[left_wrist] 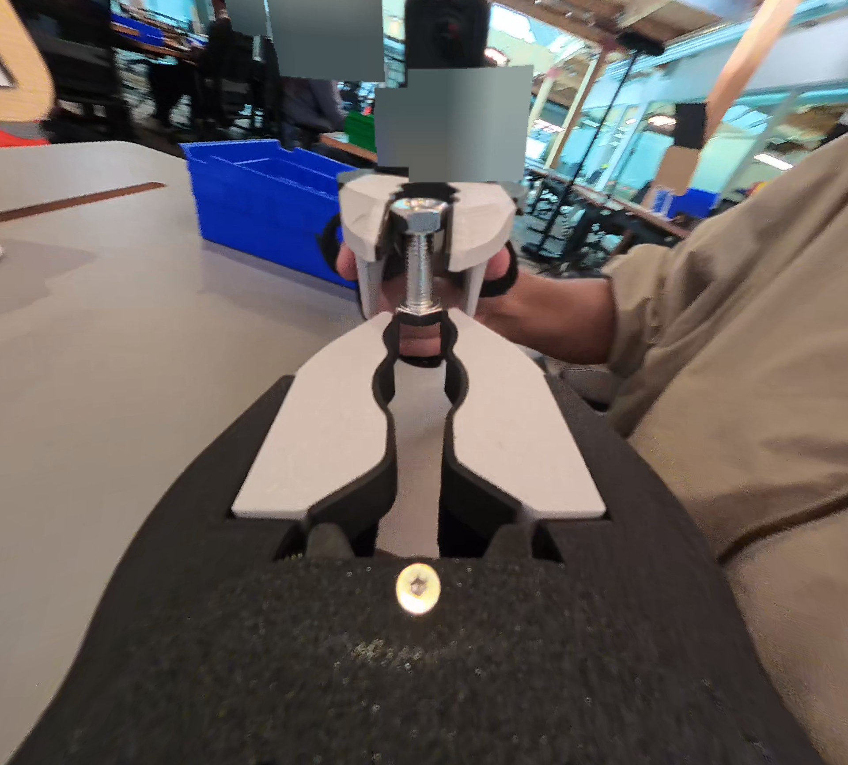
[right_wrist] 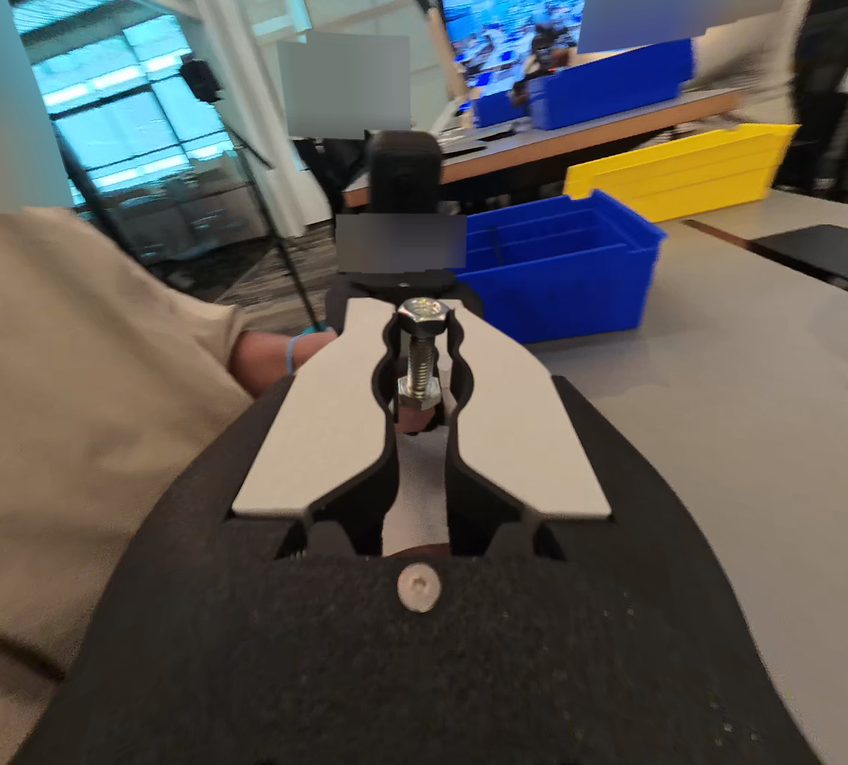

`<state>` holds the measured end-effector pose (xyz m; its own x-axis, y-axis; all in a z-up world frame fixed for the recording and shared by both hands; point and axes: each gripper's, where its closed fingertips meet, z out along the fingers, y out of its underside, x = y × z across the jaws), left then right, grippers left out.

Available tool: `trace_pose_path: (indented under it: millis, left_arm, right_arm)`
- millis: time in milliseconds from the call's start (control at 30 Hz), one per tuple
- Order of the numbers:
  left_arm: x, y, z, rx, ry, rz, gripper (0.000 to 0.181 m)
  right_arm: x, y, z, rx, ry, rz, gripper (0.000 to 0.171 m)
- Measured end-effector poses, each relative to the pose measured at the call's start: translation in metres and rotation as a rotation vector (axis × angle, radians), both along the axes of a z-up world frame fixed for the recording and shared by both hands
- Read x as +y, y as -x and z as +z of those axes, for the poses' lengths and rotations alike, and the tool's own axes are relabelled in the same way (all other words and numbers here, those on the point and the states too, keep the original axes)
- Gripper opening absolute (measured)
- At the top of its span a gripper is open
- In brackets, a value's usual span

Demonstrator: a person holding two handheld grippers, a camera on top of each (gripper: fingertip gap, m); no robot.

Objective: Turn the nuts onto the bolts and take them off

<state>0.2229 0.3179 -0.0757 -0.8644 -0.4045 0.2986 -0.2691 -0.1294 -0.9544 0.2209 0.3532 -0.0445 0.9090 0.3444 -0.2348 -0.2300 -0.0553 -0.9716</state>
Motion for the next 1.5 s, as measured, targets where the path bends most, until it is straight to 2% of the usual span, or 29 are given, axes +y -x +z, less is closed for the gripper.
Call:
trace_pose_path:
  millis: [233,300,367,433,500,567,667,800,867,900,933,967,1067,1300,1500]
  left_arm:
    - [0.01,-0.023,-0.008,-0.069,-0.133,0.235,0.017]
    - [0.009,-0.023,-0.009,-0.061,-0.134,0.237,0.017]
    - [0.009,-0.022,-0.007,-0.049,-0.1,0.215,0.017]
    - [0.007,-0.017,-0.003,-0.033,-0.049,0.166,0.017]
    - [0.003,-0.008,0.003,-0.009,0.015,0.069,0.017]
    - [-0.001,0.005,0.011,0.008,0.098,-0.04,0.016]
    - [-0.006,0.02,0.017,0.053,0.176,-0.193,0.016]
    - [-0.017,0.04,0.019,0.057,0.186,-0.331,0.016]
    - [-0.024,0.049,0.017,0.053,0.167,-0.387,0.016]
    - [-0.027,0.05,0.016,0.046,0.16,-0.386,0.016]
    - [-0.028,0.048,0.014,0.05,0.151,-0.375,0.016]
    - [-0.028,0.047,0.013,0.058,0.153,-0.375,0.016]
    - [-0.019,0.034,0.013,0.038,0.146,-0.277,0.016]
    - [-0.002,-0.004,-0.002,-0.025,-0.014,0.041,0.016]
    - [0.005,-0.019,-0.009,-0.035,-0.077,0.167,0.016]
  right_arm:
    - [0.006,-0.027,-0.008,-0.048,0.05,-0.433,0.019]
    - [0.007,-0.029,-0.008,-0.032,0.051,-0.523,0.019]
    - [0.007,-0.027,-0.005,-0.022,0.036,-0.542,0.02]
    - [0.004,-0.02,0.005,-0.023,-0.025,-0.475,0.037]
    - [-0.004,-0.014,0.016,-0.041,-0.101,-0.372,0.042]
    - [-0.015,-0.003,0.021,-0.06,-0.145,-0.186,0.04]
    - [-0.033,0.016,0.028,0.038,-0.154,0.162,0.045]
    - [-0.031,0.029,0.025,0.106,-0.082,0.398,0.053]
    - [-0.03,0.037,0.025,0.153,-0.088,0.502,0.045]
    - [-0.031,0.04,0.026,0.17,-0.097,0.547,0.028]
    - [-0.032,0.043,0.026,0.175,-0.108,0.58,0.018]
    - [-0.03,0.043,0.026,0.17,-0.114,0.571,0.018]
    - [-0.021,0.031,0.025,0.152,-0.126,0.424,0.018]
    - [-0.008,-0.007,0.012,-0.009,-0.092,-0.129,0.017]
    - [-0.001,-0.026,0.005,-0.163,-0.003,-0.582,0.018]
